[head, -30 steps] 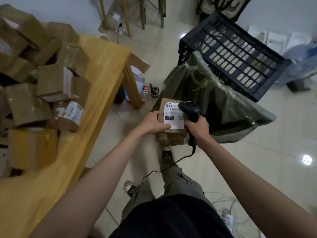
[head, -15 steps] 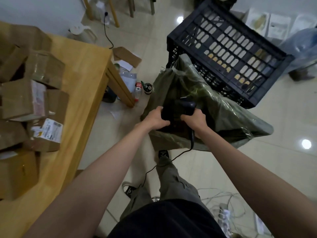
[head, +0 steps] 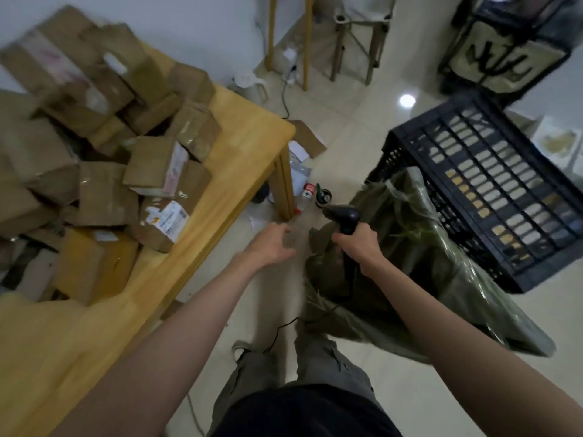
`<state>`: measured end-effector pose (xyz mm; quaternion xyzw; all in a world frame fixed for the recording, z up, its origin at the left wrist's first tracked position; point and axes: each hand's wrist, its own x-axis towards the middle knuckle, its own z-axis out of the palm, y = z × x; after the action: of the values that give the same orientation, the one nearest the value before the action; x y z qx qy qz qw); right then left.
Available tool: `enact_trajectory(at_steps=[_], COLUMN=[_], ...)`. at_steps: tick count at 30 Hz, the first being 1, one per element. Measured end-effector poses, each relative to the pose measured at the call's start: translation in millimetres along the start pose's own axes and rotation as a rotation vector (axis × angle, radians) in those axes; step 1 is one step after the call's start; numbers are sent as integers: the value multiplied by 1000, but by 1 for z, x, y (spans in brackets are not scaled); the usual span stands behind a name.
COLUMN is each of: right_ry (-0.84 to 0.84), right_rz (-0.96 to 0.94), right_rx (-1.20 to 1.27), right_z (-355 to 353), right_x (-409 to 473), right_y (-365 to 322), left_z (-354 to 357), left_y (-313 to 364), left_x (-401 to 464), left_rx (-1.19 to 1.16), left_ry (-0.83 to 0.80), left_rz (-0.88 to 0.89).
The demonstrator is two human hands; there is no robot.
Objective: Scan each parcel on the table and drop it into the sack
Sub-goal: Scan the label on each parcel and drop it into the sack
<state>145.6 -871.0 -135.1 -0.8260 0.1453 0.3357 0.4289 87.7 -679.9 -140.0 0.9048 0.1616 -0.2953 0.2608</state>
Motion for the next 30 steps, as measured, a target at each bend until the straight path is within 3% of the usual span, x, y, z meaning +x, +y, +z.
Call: enact_trajectory(at_steps=[16, 30], right_ry=[-254, -443], right_rz=[-271, -409], right_rx=[-68, -35], right_z=[130, 254], right_x=[-62, -99], right_y=[-132, -218], left_z=[-96, -155], left_y=[-169, -271], left_x=[-118, -149], left_rx=[-190, -353], left_ry=[348, 501], left_rz=[-185, -400])
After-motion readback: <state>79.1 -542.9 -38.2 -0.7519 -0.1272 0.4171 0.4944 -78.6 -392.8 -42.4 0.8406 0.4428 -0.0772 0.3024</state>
